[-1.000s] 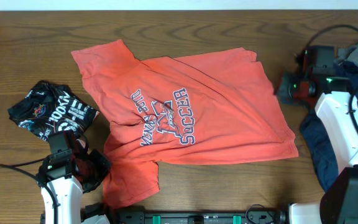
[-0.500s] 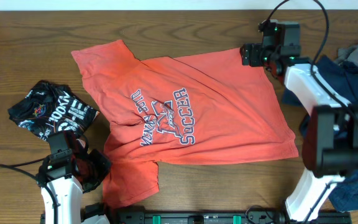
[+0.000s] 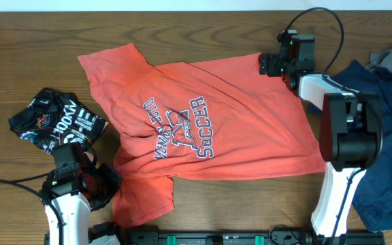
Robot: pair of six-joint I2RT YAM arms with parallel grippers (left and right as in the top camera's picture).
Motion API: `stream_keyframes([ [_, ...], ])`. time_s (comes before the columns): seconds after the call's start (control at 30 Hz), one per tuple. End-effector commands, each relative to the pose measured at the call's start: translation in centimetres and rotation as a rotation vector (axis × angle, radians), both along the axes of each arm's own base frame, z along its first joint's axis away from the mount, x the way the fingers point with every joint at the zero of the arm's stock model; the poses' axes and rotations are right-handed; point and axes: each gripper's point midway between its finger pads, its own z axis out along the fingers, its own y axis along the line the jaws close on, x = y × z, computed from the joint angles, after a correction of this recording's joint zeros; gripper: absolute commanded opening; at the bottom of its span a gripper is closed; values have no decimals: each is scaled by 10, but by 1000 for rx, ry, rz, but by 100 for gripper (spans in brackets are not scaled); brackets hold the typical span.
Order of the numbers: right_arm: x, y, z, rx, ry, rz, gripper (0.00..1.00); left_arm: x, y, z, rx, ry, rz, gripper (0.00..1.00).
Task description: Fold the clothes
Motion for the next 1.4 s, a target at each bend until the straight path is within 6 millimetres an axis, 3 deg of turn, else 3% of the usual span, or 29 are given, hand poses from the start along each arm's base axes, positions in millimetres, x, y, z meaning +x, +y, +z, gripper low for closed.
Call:
stream_keyframes([
  [0.0, -5, 16, -24, 16, 48, 24, 79, 3, 5, 4, 24, -10, -8, 6],
  [0.07, -7, 19, -31, 12, 61, 32, 60, 3, 5, 4, 24, -10, -8, 6],
  [0.1, -7, 19, -32, 9, 61, 29, 45, 3, 5, 4, 24, -10, -8, 6],
  [0.13, -7, 17, -32, -2, 59, 18, 19, 3, 5, 4, 24, -10, -8, 6],
  [0.17, -5, 12, -30, -15, 52, 0, 2, 3, 5, 4, 24, -10, -8, 6],
  [0.27, 2, -6, -22, -48, 33, -85, 1, 3, 5, 4, 24, -11, -8, 6],
  [0.5, 18, -81, 11, -125, -18, -364, 1, 4, 6, 4, 25, -15, -7, 6],
  [0.7, 29, -112, 31, -122, -46, -419, 1, 17, 10, 7, 44, -69, -3, 6],
  [0.87, 27, -142, 38, -90, -45, -574, 1, 26, 13, 9, 57, -105, -3, 6],
  [0.93, 30, -140, 39, -58, -45, -552, 11, 26, 13, 9, 57, -105, -3, 6],
  [1.07, 23, -115, 37, -39, 20, -395, 69, 25, 13, 9, 56, -102, -3, 6],
  [1.13, 9, -108, 39, -52, 84, -376, 87, 25, 13, 9, 56, -103, -3, 6],
  [1.27, -29, -102, 65, -76, 203, -365, 94, 25, 13, 9, 56, -102, -3, 6],
  [1.37, -80, -100, 93, -42, 342, -424, 95, 25, 13, 9, 56, -103, -3, 7],
])
